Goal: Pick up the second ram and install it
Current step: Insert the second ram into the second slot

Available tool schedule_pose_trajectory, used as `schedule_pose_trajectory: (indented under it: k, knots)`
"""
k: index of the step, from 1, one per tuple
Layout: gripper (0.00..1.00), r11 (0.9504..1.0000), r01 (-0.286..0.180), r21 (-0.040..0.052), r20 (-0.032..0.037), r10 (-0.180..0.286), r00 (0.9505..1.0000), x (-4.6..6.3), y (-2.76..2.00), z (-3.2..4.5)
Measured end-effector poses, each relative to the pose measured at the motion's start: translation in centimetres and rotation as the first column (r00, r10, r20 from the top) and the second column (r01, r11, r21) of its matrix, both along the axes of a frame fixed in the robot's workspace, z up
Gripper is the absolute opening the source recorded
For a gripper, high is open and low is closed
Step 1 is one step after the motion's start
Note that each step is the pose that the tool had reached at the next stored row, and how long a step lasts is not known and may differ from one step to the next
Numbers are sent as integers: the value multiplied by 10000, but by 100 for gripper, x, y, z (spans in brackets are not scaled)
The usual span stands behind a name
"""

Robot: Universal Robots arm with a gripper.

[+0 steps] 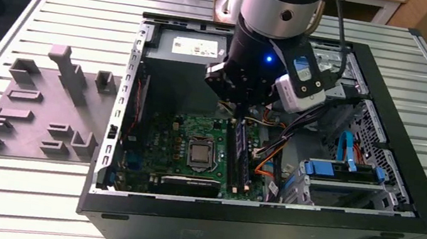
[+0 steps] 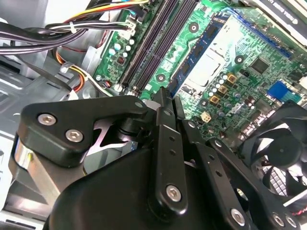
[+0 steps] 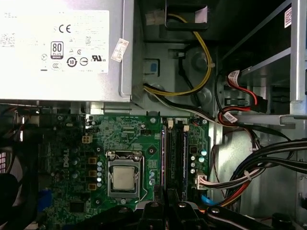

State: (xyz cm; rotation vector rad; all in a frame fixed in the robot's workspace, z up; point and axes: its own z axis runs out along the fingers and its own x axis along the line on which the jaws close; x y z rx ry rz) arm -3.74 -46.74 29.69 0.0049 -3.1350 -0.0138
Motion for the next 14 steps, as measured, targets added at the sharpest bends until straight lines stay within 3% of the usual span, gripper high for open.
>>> schedule_pose_trajectory:
  k: [14]
  knots:
    - [14, 10000, 50, -1, 0, -50, 10000, 0, 0, -121]
